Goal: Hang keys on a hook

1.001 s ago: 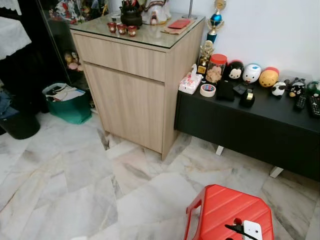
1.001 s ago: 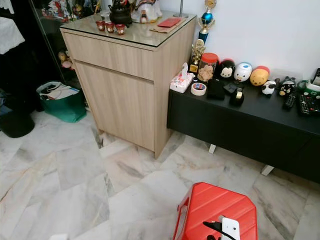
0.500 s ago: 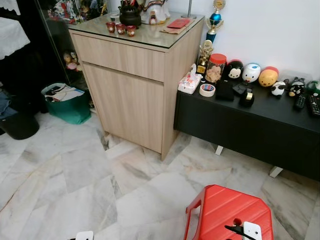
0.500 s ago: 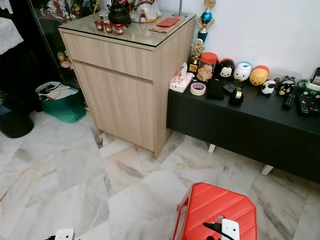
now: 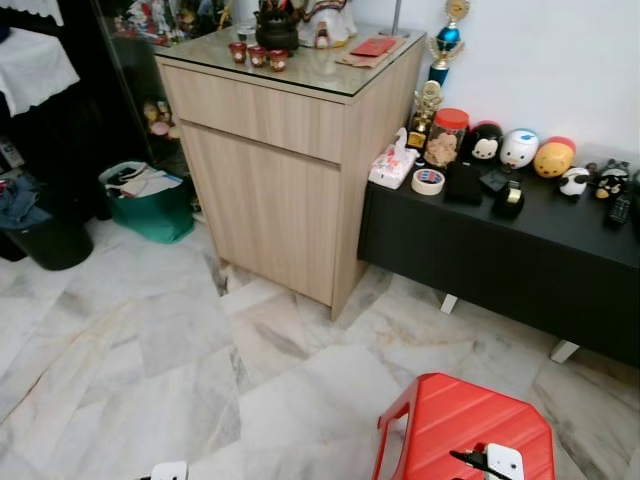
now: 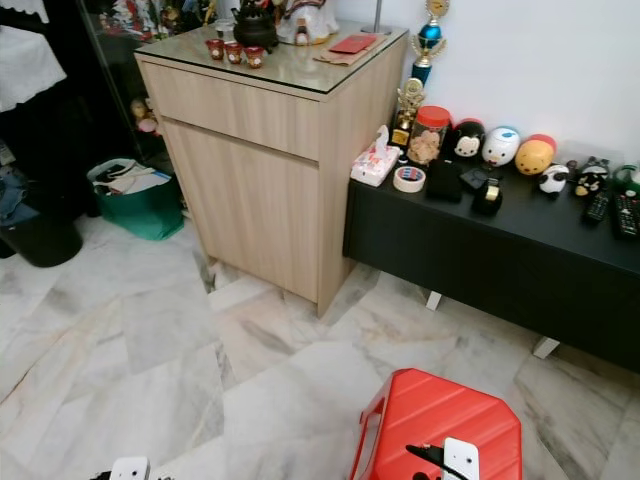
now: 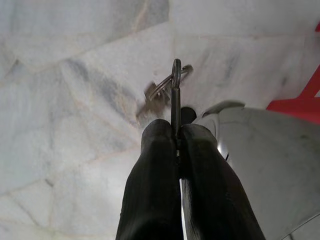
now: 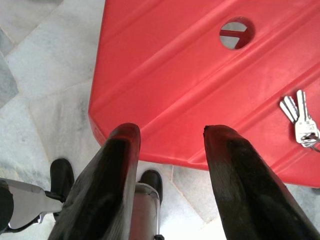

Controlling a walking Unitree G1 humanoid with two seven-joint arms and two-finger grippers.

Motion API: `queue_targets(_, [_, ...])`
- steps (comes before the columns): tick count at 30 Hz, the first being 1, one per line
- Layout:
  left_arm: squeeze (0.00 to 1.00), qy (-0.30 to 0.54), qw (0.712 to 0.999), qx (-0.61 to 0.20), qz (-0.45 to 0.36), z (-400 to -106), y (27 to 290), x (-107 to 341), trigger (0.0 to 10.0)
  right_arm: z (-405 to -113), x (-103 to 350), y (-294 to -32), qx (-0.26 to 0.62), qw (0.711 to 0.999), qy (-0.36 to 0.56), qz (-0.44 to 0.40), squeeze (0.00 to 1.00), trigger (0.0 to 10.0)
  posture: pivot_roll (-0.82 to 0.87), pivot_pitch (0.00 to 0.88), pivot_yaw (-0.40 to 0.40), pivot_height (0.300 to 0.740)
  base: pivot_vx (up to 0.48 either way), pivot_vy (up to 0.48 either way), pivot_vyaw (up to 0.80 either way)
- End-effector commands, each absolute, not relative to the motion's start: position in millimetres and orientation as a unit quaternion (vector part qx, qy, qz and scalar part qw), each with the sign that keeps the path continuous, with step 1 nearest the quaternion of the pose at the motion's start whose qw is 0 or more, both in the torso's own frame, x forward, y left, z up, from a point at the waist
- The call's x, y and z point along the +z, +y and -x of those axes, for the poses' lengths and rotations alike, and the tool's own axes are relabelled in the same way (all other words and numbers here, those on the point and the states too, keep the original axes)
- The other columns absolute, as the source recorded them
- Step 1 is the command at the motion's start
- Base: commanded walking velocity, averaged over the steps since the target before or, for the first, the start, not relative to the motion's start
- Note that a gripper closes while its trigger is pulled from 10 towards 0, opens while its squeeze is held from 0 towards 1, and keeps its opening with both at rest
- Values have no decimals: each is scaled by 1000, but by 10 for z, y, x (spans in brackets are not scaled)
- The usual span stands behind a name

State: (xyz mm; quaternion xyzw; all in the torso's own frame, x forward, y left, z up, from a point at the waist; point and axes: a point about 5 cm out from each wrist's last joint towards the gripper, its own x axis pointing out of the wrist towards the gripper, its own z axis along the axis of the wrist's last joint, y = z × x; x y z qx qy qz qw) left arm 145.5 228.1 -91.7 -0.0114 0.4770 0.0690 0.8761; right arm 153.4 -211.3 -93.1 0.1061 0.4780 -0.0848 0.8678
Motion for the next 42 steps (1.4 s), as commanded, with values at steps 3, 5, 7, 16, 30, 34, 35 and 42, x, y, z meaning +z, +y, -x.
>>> queue_targets(3, [0, 483, 873, 68, 14, -1433, 2274, -929, 10000, -1521, -930, -2142, -95, 867, 476, -111, 0, 10000, 40, 0, -39, 713, -261, 0, 0])
queue_targets(5, [0, 483, 873, 68, 15, -1433, 2268, -930, 10000, -1518, -931, -2147, -95, 867, 477, -111, 0, 10000, 42, 0, -41, 713, -257, 0, -222])
queue_targets(7, [0, 483, 873, 68, 15, -1435, 2267, -930, 10000, -1517, -930, -2149, -96, 867, 476, -113, 0, 10000, 42, 0, -41, 713, -262, 0, -231])
queue_targets(16, [0, 482, 873, 70, 17, -1439, 2269, -928, 10000, -1529, -923, -2156, -96, 869, 472, -113, 0, 10000, 45, 0, -45, 713, -259, 0, 0])
queue_targets(30, [0, 481, 874, 69, 17, -1449, 2272, -924, 10000, -1536, -921, -2149, -100, 869, 469, -120, 0, 10000, 45, 0, -43, 713, -258, 0, 0])
queue_targets(34, [0, 481, 874, 69, 17, -1450, 2273, -923, 10000, -1538, -921, -2148, -101, 869, 469, -120, 0, 10000, 44, 0, -43, 713, -260, 0, 0])
queue_targets(35, [0, 481, 874, 69, 17, -1450, 2273, -923, 10000, -1538, -921, -2148, -101, 869, 469, -120, 0, 10000, 44, 0, -43, 713, -255, 0, 0])
queue_targets(42, [0, 481, 873, 70, 18, -1447, 2275, -924, 10000, -1537, -922, -2148, -101, 869, 469, -120, 0, 10000, 44, 0, -43, 713, -260, 0, 0])
